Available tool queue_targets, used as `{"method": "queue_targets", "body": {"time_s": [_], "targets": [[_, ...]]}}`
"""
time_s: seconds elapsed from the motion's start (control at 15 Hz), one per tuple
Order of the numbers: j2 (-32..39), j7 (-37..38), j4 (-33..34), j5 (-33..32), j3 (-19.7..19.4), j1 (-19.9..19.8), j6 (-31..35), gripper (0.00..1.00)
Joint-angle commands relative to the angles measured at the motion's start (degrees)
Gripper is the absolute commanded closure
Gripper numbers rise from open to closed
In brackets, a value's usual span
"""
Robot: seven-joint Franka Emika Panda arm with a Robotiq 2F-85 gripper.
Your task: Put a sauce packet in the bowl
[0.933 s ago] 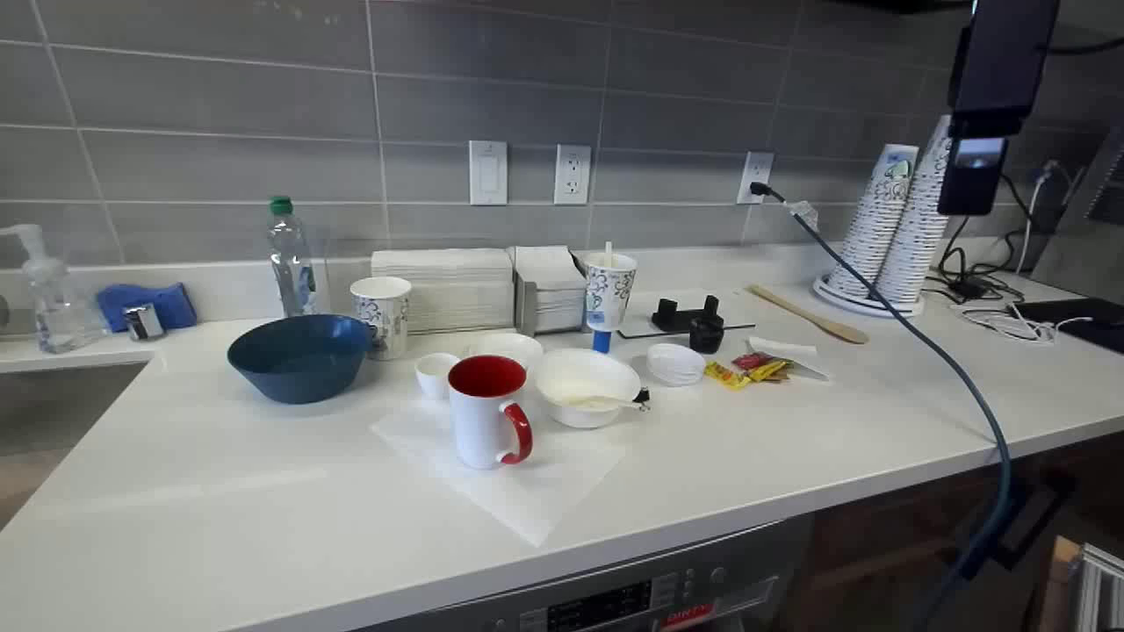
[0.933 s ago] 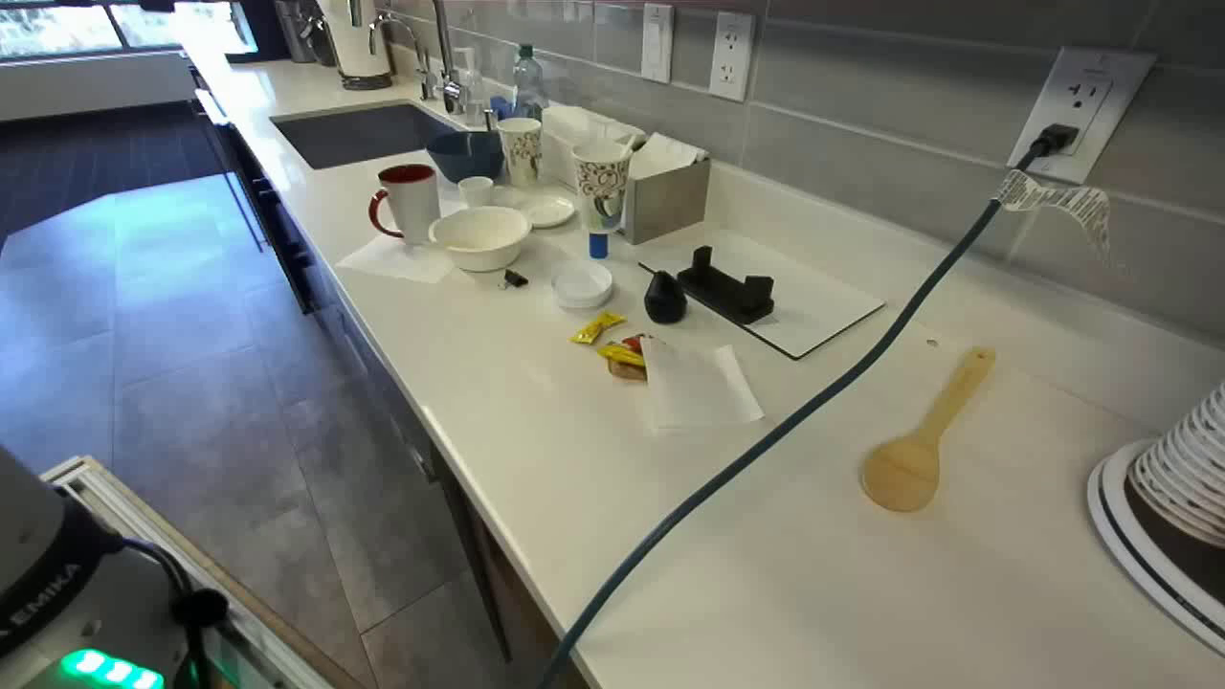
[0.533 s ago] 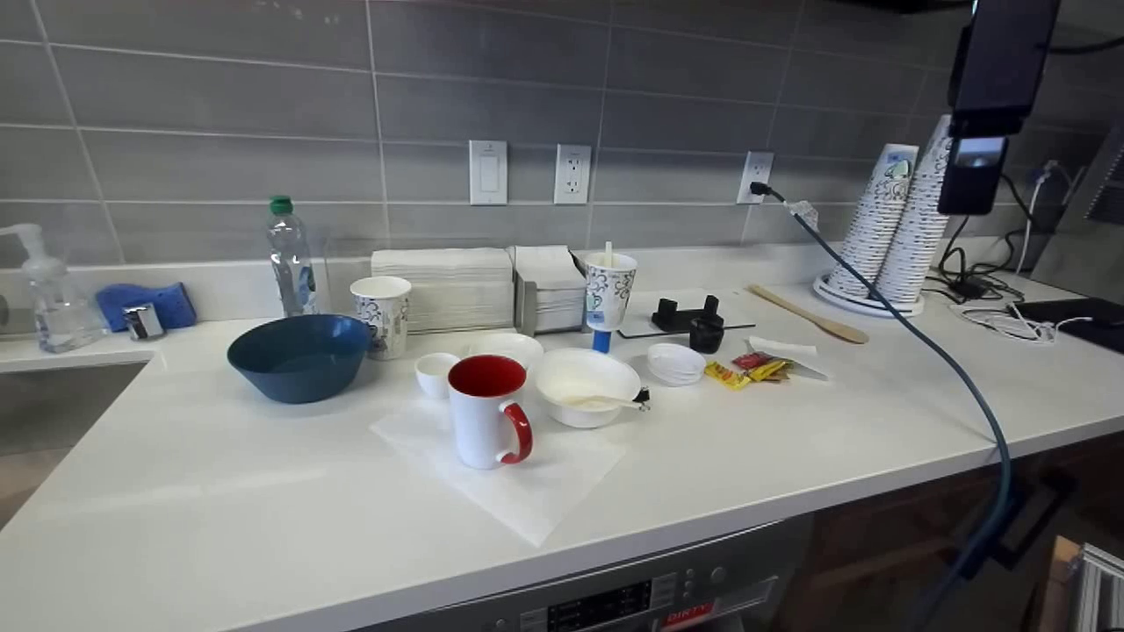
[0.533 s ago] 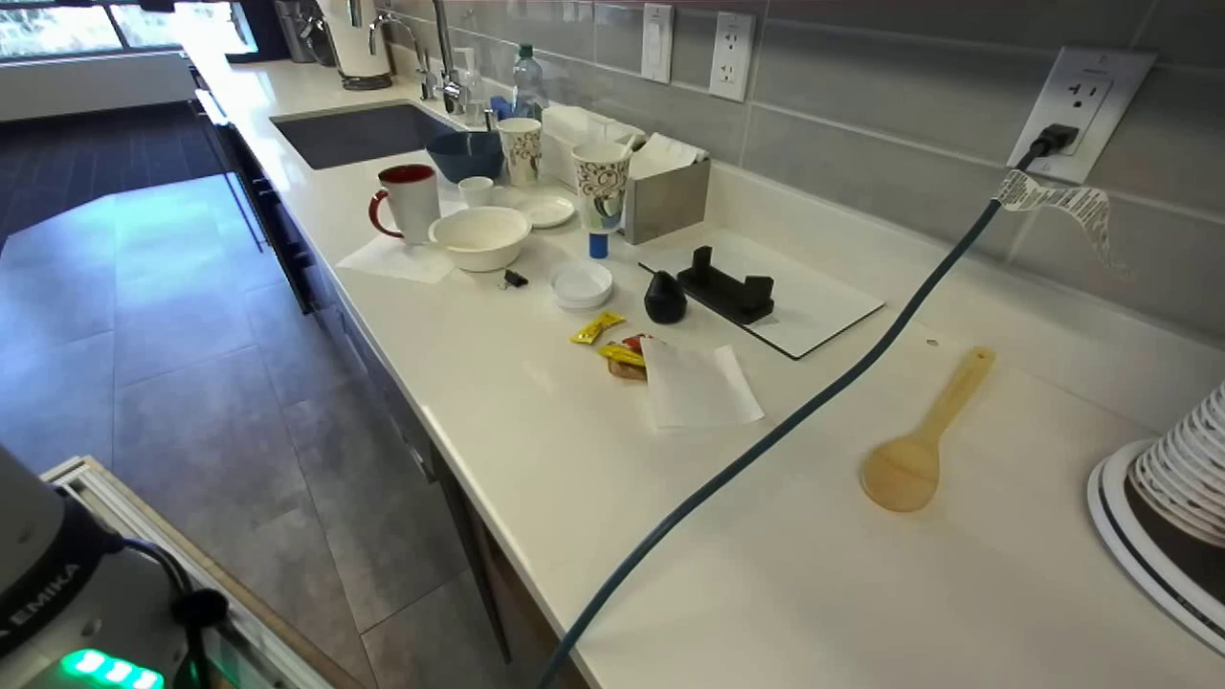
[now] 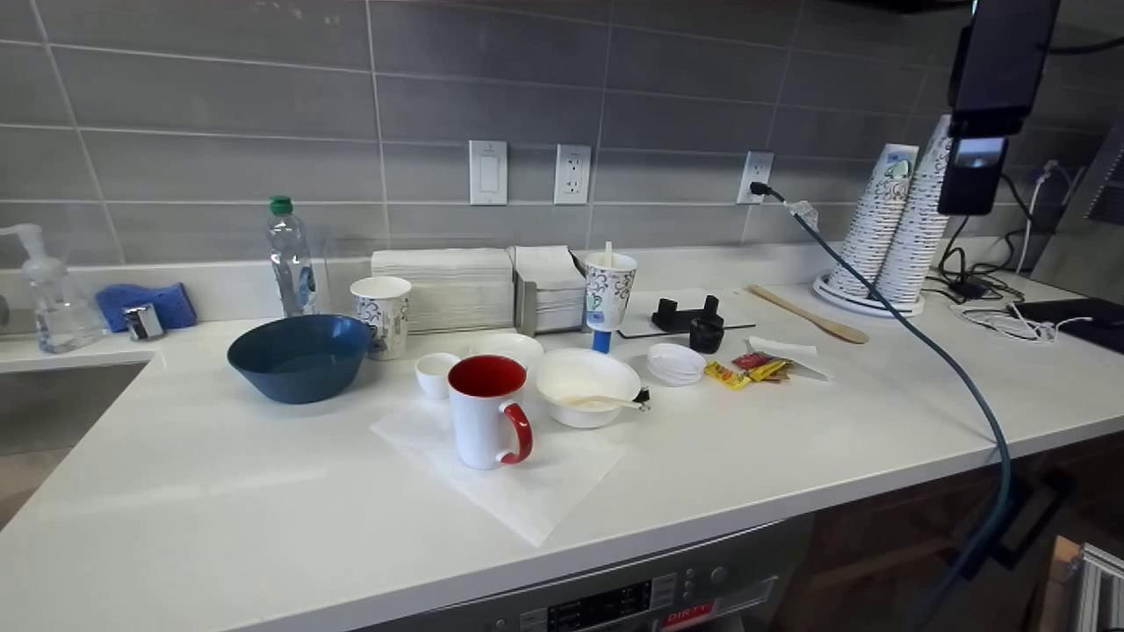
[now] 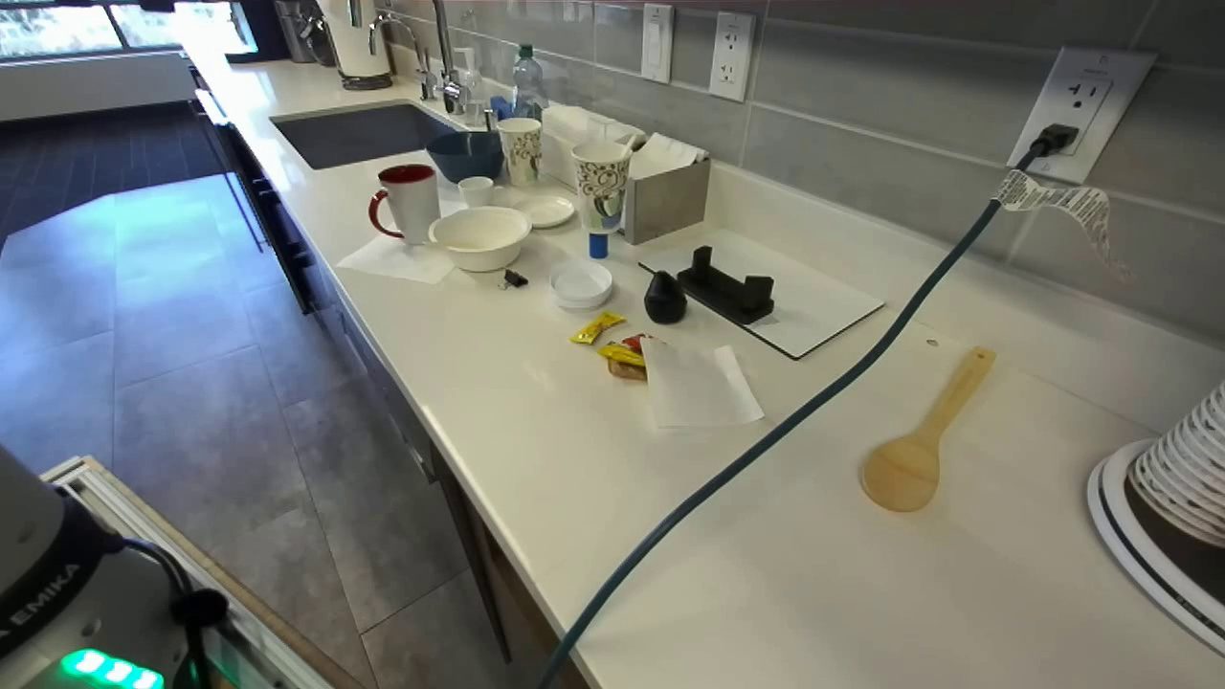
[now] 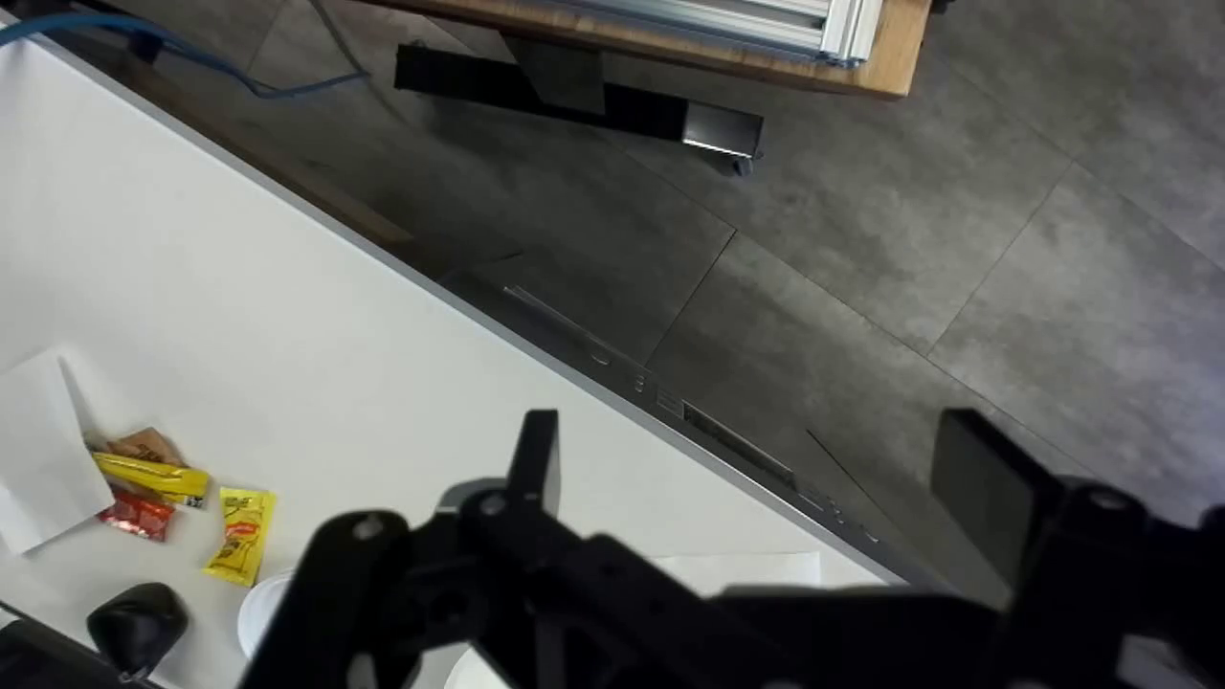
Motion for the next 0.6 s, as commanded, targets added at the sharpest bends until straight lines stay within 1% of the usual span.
{"method": "queue_targets", "body": {"time_s": [0.0,0.2,0.27,0.33,0.53], "targets": [[1.1,-2.3,1.0,0.6,-1.4,-0.1,-2.1,0.0],[2.8,-7.4,2.1,-2.4,-4.4,-1.4,-2.5,0.0],[3.3,-8.7,2.1,-3.2,-5.6,-2.1,-1.5,0.0],[4.2,-10.3,2.6,-3.7,-7.0,-2.6,-2.5,0.0],[5.5,-13.1,1.6,-9.6,-9.7,-5.4,1.4,0.0]]}}
